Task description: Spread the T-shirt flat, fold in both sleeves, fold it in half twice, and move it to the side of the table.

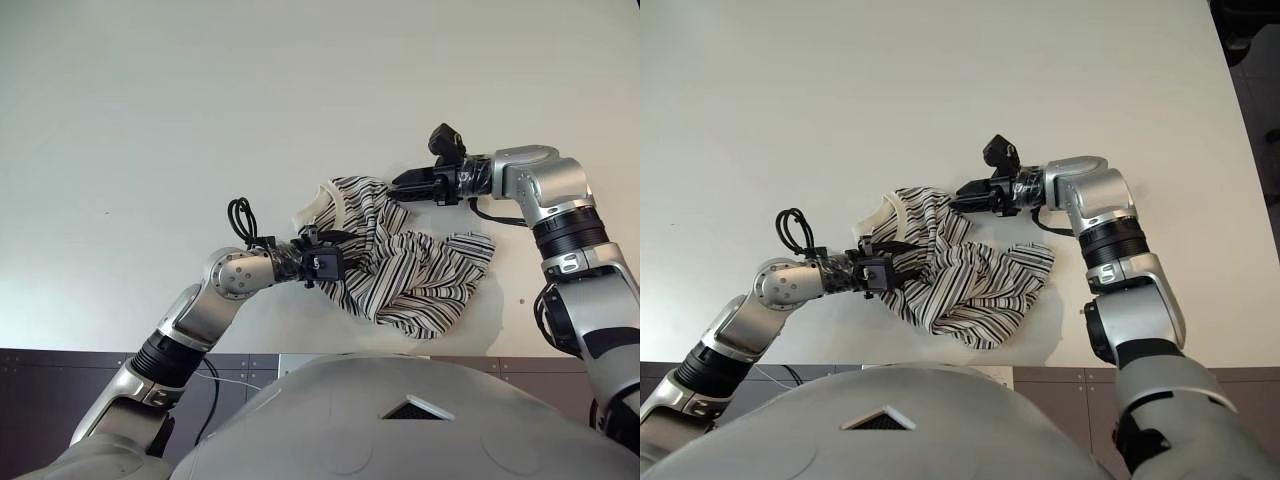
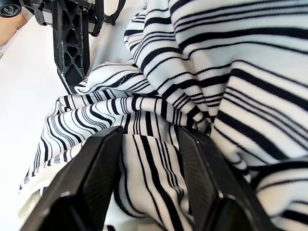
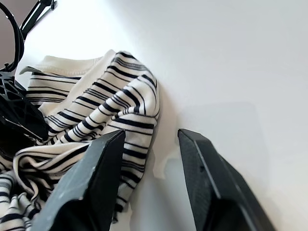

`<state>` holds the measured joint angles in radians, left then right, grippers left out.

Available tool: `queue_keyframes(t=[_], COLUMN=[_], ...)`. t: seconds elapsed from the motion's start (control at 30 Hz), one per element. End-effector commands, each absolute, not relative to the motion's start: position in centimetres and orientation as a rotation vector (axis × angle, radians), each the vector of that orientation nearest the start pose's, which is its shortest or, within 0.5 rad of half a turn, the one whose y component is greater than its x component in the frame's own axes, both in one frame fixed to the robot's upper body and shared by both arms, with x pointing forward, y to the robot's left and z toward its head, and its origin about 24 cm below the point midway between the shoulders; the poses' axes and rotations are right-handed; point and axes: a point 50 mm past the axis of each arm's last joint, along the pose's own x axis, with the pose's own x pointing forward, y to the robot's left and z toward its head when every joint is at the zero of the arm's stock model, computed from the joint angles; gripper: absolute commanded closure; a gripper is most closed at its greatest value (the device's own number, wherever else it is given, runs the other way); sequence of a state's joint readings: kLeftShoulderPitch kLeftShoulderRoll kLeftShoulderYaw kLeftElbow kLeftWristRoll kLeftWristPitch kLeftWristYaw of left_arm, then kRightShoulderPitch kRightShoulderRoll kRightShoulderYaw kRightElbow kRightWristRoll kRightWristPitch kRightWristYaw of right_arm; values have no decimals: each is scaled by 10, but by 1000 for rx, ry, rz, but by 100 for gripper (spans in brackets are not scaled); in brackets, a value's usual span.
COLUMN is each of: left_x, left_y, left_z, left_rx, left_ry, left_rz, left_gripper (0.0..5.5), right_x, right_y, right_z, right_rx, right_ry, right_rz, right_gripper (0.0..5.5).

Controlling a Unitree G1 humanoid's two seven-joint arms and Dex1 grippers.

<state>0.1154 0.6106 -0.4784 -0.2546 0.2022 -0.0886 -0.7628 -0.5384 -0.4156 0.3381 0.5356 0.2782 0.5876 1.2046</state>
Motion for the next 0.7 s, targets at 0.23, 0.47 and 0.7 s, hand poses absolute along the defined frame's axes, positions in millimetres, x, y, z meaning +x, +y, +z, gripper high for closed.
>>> queue_keyframes(t=[0.23, 0.47, 0.7], left_x=[176, 178, 195], left_y=[114, 113, 117], left_z=[28, 29, 47], left_rx=[734, 732, 589], left_ry=[144, 132, 91], left_rz=[-1296, -1279, -1115], left_gripper=[338, 338, 338], right_x=[280, 282, 299], right_y=[-134, -134, -149], right_z=[15, 18, 37], right_rx=[82, 94, 56], right_ry=[840, 816, 711], right_rz=[1335, 1329, 1265], right_gripper=[392, 526, 537])
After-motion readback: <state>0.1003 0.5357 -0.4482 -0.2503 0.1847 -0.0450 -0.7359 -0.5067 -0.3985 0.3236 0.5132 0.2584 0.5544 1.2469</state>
